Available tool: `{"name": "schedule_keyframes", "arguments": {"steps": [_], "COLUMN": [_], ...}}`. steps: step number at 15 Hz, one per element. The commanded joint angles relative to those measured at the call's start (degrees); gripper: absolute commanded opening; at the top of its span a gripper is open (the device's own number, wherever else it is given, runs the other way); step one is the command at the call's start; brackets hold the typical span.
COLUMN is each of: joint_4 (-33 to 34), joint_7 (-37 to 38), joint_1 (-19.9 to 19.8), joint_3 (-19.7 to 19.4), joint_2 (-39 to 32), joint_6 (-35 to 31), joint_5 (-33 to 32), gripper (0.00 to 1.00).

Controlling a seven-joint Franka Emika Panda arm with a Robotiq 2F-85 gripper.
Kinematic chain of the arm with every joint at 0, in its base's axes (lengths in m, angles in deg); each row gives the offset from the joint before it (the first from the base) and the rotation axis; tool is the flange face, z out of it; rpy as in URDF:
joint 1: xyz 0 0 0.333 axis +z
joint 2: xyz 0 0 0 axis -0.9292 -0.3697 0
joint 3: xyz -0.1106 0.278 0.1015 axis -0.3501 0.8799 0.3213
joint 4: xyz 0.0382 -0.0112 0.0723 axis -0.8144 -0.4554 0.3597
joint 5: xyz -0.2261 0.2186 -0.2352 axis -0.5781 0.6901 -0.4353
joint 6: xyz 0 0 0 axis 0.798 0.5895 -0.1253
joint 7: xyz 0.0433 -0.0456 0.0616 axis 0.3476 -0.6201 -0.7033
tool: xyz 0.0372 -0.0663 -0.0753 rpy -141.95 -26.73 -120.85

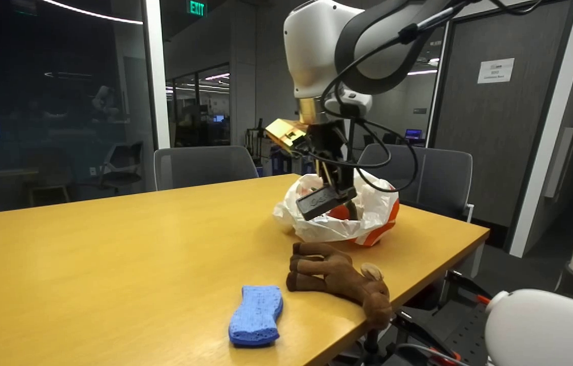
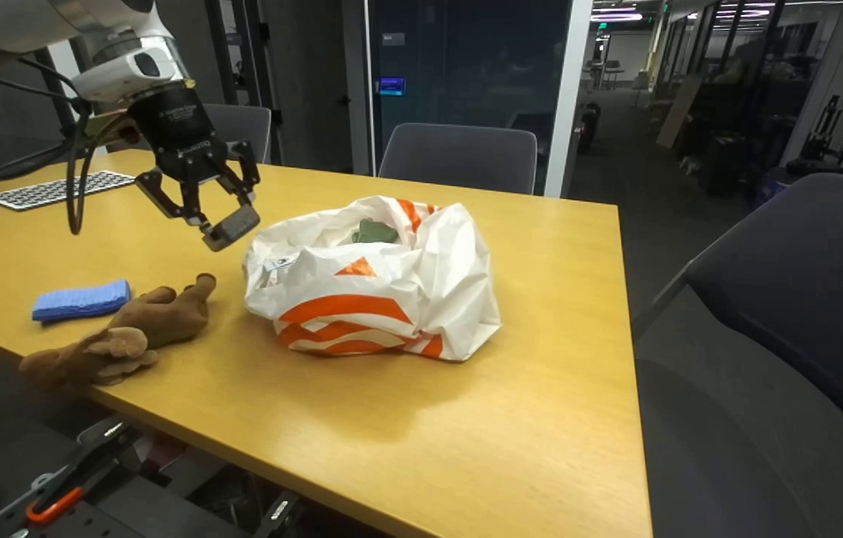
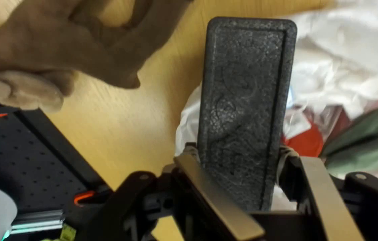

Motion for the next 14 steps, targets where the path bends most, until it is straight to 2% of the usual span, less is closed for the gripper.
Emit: {"name": "schedule_keyframes", "arguments": {"steps": [1, 4, 7, 10, 14], "joint_4": [-3.5, 1.4, 1.9, 4.2, 10.0], "joint_7": [0.8, -1.7, -1.5, 1.1, 0.4], "joint_1": [-8.1, -13.0, -15.5, -16.5, -16.0], "joint_3": [4.5, 7.6, 7.8, 9.3, 8.7], "joint_2": [11.1, 11.3, 11.8, 4.9, -5.6], "joint_6": [10.1, 18.1, 19.2, 20.8, 20.6], "joint_5": [-2.1, -10.9, -15.9, -20.0, -24.8], "gripper": [0.32, 0.32, 0.32, 0.32, 0.32]}}
